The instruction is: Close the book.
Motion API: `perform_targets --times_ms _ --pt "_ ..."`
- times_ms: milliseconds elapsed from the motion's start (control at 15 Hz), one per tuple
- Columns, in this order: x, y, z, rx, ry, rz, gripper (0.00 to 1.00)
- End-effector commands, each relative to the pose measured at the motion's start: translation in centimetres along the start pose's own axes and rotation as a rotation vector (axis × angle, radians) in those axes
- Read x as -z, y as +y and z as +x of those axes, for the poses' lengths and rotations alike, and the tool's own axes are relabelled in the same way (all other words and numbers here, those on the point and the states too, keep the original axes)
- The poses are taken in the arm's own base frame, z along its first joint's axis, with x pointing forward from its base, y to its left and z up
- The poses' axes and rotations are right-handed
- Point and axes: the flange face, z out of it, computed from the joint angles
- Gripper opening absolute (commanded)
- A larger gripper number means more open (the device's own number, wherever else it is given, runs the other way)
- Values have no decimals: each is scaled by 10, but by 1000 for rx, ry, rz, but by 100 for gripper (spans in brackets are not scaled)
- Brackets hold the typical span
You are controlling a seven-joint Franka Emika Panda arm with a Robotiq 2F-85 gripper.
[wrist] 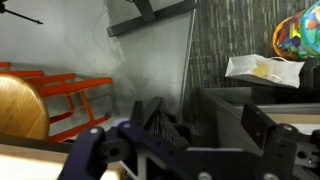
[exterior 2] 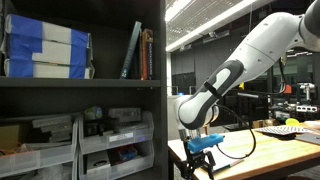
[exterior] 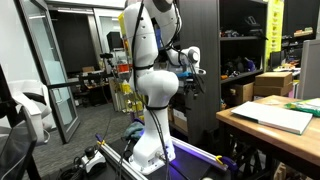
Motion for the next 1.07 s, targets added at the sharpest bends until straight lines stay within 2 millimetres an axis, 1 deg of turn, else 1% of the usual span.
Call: perform_targets --times_ms 0,467,533,600,1000 --pt "3 2 0 -43 61 -41 100" --pt "8 8 5 -132 191 -143 100" --pt "8 8 6 -134 189 -149 100" --pt "6 6 10 -116 157 -134 100" --pt "6 6 10 -117 157 -135 100"
